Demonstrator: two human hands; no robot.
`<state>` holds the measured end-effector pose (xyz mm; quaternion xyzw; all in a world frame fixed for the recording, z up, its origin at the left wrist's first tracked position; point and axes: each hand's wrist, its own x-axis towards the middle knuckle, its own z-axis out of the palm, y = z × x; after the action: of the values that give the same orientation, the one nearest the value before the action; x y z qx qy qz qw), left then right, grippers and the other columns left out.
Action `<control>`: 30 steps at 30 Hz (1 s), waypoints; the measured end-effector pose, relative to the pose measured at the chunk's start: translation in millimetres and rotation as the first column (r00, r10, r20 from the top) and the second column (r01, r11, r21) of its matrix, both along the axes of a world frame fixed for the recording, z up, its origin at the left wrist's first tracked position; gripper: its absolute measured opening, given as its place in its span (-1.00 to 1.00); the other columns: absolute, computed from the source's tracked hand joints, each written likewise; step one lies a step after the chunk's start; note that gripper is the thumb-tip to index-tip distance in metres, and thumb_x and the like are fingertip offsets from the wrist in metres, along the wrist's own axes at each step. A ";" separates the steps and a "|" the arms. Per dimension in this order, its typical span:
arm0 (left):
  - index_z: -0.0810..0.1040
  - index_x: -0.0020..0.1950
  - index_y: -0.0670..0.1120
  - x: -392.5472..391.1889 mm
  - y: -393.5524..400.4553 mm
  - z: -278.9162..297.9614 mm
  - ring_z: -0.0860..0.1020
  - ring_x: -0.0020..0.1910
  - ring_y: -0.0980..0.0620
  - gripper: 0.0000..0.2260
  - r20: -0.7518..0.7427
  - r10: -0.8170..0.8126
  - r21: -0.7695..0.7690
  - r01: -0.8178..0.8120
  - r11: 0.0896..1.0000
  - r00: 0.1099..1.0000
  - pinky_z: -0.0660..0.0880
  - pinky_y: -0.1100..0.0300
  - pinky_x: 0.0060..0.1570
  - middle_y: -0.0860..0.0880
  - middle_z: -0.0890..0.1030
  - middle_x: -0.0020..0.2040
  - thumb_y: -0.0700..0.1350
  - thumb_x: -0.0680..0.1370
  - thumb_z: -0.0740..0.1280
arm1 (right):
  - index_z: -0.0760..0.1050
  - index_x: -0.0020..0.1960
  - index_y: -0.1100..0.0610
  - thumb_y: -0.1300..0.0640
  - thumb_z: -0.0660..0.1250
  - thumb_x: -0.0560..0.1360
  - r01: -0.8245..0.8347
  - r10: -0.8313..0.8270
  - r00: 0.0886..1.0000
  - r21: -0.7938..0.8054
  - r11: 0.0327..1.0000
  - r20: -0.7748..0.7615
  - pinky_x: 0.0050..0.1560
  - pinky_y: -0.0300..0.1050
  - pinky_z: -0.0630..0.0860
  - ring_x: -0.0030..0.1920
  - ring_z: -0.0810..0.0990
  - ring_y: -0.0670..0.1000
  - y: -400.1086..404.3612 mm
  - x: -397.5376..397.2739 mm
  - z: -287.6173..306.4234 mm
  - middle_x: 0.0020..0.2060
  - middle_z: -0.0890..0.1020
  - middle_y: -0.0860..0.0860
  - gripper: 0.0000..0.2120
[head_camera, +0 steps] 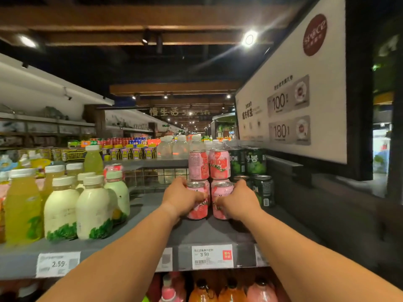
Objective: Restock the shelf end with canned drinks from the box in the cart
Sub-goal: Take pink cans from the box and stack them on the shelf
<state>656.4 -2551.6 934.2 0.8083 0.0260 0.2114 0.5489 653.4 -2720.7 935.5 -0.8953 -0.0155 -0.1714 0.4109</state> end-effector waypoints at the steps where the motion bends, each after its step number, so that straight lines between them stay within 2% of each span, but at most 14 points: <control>1: 0.54 0.04 -0.05 4.4 2.1 -1.2 0.69 -0.13 -0.06 -0.54 -0.019 -0.019 -0.020 0.019 1.000 1.000 0.64 -0.07 -0.02 -0.04 0.69 -0.07 -0.11 0.21 0.62 | 0.31 0.21 0.17 -0.05 0.49 0.35 0.009 -0.009 1.000 -0.004 1.000 -0.015 -0.05 -0.08 0.47 0.10 0.58 0.18 -0.6 4.4 -0.1 0.13 0.59 0.13 -0.41; 3: 0.58 0.11 -0.10 11.1 5.8 -4.0 0.70 -0.13 -0.07 -0.53 -0.035 -0.062 -0.061 0.060 0.996 0.997 0.65 -0.08 0.00 -0.06 0.71 -0.06 -0.16 0.26 0.63 | 0.32 0.25 0.18 -0.04 0.49 0.36 0.020 -0.021 0.999 -0.029 0.999 -0.027 0.04 -0.04 0.51 0.14 0.57 0.18 -2.1 10.4 0.9 0.16 0.57 0.14 -0.40; 7: 0.62 0.16 -0.11 17.9 7.5 -10.5 0.70 -0.04 -0.12 -0.54 -0.035 -0.123 -0.087 0.120 0.989 0.992 0.61 -0.12 0.08 -0.08 0.72 0.00 -0.18 0.30 0.63 | 0.36 0.25 0.17 -0.09 0.47 0.40 0.040 -0.040 0.999 -0.104 0.994 -0.001 0.01 -0.06 0.45 0.17 0.56 0.18 -1.8 15.0 -1.9 0.18 0.58 0.13 -0.43; 9: 0.62 0.15 -0.11 19.6 7.1 -13.1 0.70 -0.05 -0.10 -0.52 -0.032 -0.103 -0.070 0.101 0.992 0.994 0.62 -0.10 0.07 -0.07 0.72 -0.01 -0.13 0.29 0.65 | 0.38 0.25 0.15 -0.12 0.46 0.42 0.032 -0.031 0.999 -0.117 0.993 0.016 -0.04 -0.07 0.43 0.15 0.56 0.18 -0.9 16.2 -4.6 0.17 0.59 0.12 -0.44; 12: 0.66 -0.05 -0.12 18.0 7.4 -14.4 0.70 -0.15 -0.09 -0.64 -0.038 -0.038 0.020 0.039 0.999 0.999 0.65 -0.09 -0.05 -0.07 0.72 -0.16 -0.04 0.25 0.66 | 0.38 0.25 0.15 -0.15 0.46 0.42 0.026 -0.023 0.999 -0.130 0.991 0.029 -0.09 -0.10 0.39 0.15 0.56 0.17 1.2 17.2 -5.8 0.16 0.59 0.11 -0.43; 14: 0.65 -0.11 -0.09 15.5 6.9 -14.9 0.71 -0.20 -0.05 -0.68 -0.030 -0.020 0.031 0.021 0.999 0.999 0.66 -0.08 -0.10 -0.04 0.72 -0.20 -0.05 0.25 0.67 | 0.37 0.24 0.16 -0.15 0.46 0.42 0.028 -0.022 0.999 -0.138 0.990 0.044 -0.09 -0.11 0.37 0.16 0.56 0.17 1.6 17.2 -6.5 0.16 0.59 0.11 -0.43; 23: 0.62 -0.08 -0.02 8.4 5.5 -10.4 0.69 -0.14 0.00 -0.69 -0.021 0.034 0.145 -0.030 0.989 0.999 0.64 0.01 -0.02 -0.01 0.71 -0.11 -0.02 0.30 0.64 | 0.38 0.23 0.14 -0.18 0.47 0.41 0.026 -0.017 0.997 -0.138 0.990 0.070 -0.08 -0.10 0.41 0.14 0.57 0.15 1.6 14.3 -6.4 0.13 0.60 0.09 -0.42; 30: 0.64 -0.03 -0.05 6.0 5.1 -8.3 0.68 -0.12 0.00 -0.67 -0.019 0.067 0.169 -0.062 0.984 0.998 0.63 0.01 -0.01 -0.01 0.71 -0.10 0.00 0.30 0.62 | 0.38 0.21 0.15 -0.19 0.47 0.40 0.009 0.001 0.997 -0.128 0.992 0.073 -0.07 -0.07 0.43 0.12 0.57 0.17 1.7 14.1 -7.7 0.13 0.60 0.10 -0.43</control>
<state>662.4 -2546.6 925.9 0.8531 0.0411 0.2204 0.4712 667.6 -2719.0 927.8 -0.9131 -0.0397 -0.2036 0.3511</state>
